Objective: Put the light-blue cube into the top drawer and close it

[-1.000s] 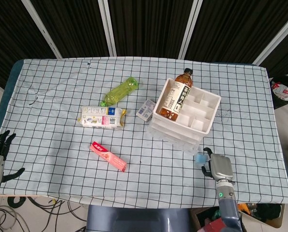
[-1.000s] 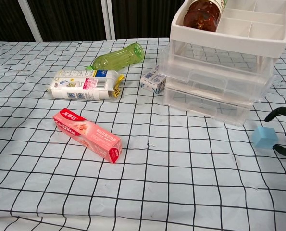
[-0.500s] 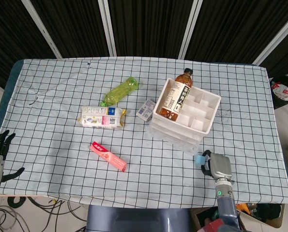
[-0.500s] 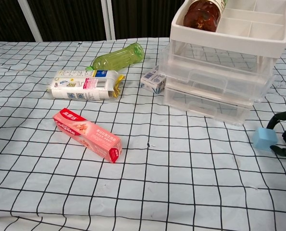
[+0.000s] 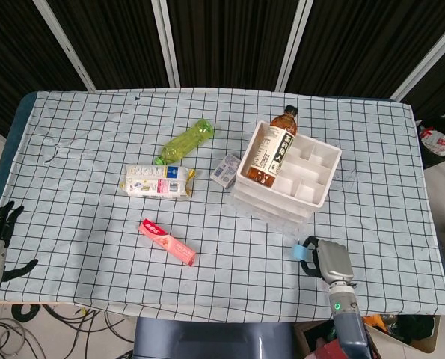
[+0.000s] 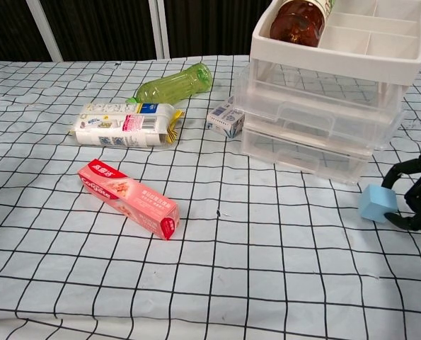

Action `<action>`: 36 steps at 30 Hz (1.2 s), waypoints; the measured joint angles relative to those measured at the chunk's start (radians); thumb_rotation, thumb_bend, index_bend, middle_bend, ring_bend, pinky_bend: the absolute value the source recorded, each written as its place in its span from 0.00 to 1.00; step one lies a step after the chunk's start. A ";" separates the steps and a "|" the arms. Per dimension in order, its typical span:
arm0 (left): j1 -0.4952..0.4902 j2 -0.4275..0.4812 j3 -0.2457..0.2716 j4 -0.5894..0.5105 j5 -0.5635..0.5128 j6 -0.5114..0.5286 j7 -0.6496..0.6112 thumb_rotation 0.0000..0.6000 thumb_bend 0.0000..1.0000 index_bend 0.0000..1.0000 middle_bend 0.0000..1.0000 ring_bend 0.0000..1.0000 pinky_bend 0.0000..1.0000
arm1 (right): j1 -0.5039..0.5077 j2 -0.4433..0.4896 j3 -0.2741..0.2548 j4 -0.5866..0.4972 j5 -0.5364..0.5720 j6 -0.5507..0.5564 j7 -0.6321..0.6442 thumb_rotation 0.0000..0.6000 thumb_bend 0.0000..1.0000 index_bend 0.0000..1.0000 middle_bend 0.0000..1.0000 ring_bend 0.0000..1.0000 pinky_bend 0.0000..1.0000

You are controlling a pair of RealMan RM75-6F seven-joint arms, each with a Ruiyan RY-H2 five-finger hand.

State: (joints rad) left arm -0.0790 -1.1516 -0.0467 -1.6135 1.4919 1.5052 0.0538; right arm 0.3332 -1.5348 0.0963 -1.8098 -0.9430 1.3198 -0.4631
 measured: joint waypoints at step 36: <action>0.003 -0.027 0.001 0.054 0.080 0.071 -0.050 1.00 0.02 0.00 0.00 0.00 0.00 | -0.062 0.416 0.032 -0.498 -0.222 0.026 0.215 1.00 0.34 0.65 0.85 0.89 0.79</action>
State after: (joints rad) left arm -0.0757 -1.1789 -0.0455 -1.5596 1.5723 1.5758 0.0040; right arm 0.2715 -1.1185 0.1284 -2.3079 -1.1651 1.3461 -0.2480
